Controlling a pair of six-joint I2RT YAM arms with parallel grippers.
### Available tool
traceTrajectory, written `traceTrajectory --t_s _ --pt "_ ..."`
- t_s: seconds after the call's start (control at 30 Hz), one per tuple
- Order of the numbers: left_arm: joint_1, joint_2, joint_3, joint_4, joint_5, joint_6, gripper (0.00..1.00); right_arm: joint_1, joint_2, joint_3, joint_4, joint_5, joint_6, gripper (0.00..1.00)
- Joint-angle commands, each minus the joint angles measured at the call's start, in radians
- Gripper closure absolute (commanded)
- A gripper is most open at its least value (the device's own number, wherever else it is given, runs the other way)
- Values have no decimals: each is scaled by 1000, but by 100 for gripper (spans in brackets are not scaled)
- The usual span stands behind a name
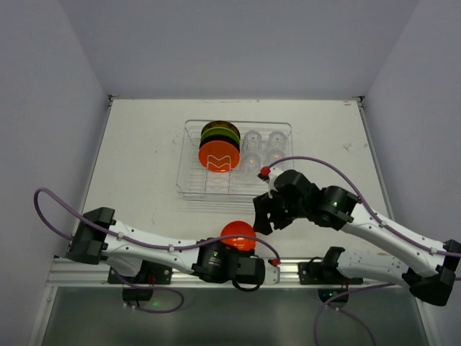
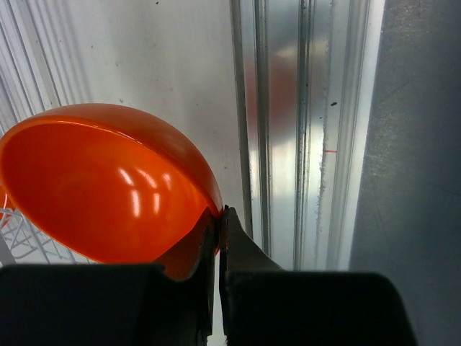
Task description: Unload the mixed dishes from the dish rack
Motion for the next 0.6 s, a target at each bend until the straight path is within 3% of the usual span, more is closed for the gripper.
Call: traceTrajectory --t_s 0.0,0.2,0.3,0.33,0.4,0.43,0.57 --pt "-3 -14 63 -6 30 111 100 68 55 -22 -46 29 -10 34" --pt "-5 -8 97 -9 63 136 100 132 153 4 -49 97 4 37" --pt "-5 3 95 -16 64 136 100 138 178 14 -50 143 -2 53" --pt "-5 6 92 -16 58 138 100 138 184 16 -43 147 -4 67" --pt "-5 13 82 -14 40 139 100 138 180 16 -35 152 -4 82" --pt "-2 16 76 -6 12 139 100 137 175 16 -29 160 -4 98" --pt "46 18 49 33 -66 159 100 137 153 22 -24 198 3 100"
